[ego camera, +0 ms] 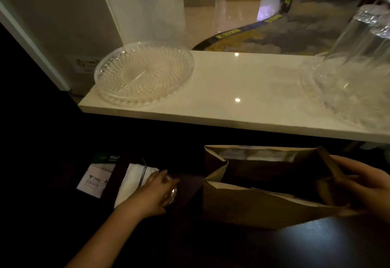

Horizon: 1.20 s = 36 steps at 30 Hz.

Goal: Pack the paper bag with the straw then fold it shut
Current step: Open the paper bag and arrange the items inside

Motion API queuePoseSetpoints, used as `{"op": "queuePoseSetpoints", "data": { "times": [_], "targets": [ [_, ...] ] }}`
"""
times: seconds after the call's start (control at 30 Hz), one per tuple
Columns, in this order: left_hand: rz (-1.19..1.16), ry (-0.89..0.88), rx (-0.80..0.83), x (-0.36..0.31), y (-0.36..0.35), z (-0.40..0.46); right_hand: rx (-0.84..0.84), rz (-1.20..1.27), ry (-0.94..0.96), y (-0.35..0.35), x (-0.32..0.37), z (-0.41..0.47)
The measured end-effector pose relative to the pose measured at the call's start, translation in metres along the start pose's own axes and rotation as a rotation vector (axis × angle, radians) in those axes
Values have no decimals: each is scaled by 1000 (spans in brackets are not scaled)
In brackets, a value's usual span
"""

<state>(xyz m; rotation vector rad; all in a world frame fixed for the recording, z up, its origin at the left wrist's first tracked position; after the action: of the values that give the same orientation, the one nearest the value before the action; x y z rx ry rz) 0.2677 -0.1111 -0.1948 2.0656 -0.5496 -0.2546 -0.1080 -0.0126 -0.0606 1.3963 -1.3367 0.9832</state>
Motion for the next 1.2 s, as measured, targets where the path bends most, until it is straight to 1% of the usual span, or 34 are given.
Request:
{"op": "queuePoseSetpoints", "data": {
  "times": [0.1,0.2,0.3,0.4,0.47,0.53,0.67,0.77,0.83,0.87,1.0,1.07,1.2],
  "targets": [
    [-5,-54,-57,7,-1,4,5,16,-8,-8,5,2],
    [38,-78,-94,10,2,2,22,7,-19,-10,7,3],
    [19,-99,-142,9,20,-10,28,1,-23,-11,7,4],
    [-74,-94,-231,16,67,-30,24,17,-13,-14,8,5],
    [-128,-83,-294,16,113,-50,2,-39,15,-10,6,7],
    [-148,-95,-391,8,165,-75,-4,-100,-6,-8,2,8],
    [-105,-131,-540,-33,254,-119,-11,-172,40,-9,6,7],
    [-125,-228,-578,-79,285,-126,-33,-181,57,-10,10,7],
    [-104,-296,-549,-114,286,-112,-37,-189,54,-11,10,7],
    [-106,-325,-501,-131,280,-100,-37,-185,49,-12,10,7],
    [-140,-432,-234,-186,230,-55,-33,-155,49,-14,14,5],
    [-117,-445,-138,-196,210,-41,-25,-162,64,-15,17,3],
    [-66,-416,34,-191,182,-15,24,-173,81,-21,20,-1]
  ]
}}
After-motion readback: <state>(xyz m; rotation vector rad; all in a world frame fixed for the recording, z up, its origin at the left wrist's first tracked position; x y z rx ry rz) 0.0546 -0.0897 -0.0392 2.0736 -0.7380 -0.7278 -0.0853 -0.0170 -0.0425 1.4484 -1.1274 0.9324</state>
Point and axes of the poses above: each hand's wrist, its own z-axis towards the middle knuckle, its own y-axis out of the back of the hand, x = y × z, the point moved 5 cm from there along z, towards the middle knuckle, and after that the axes turned 12 degrees about z, right-handed, at the moved point
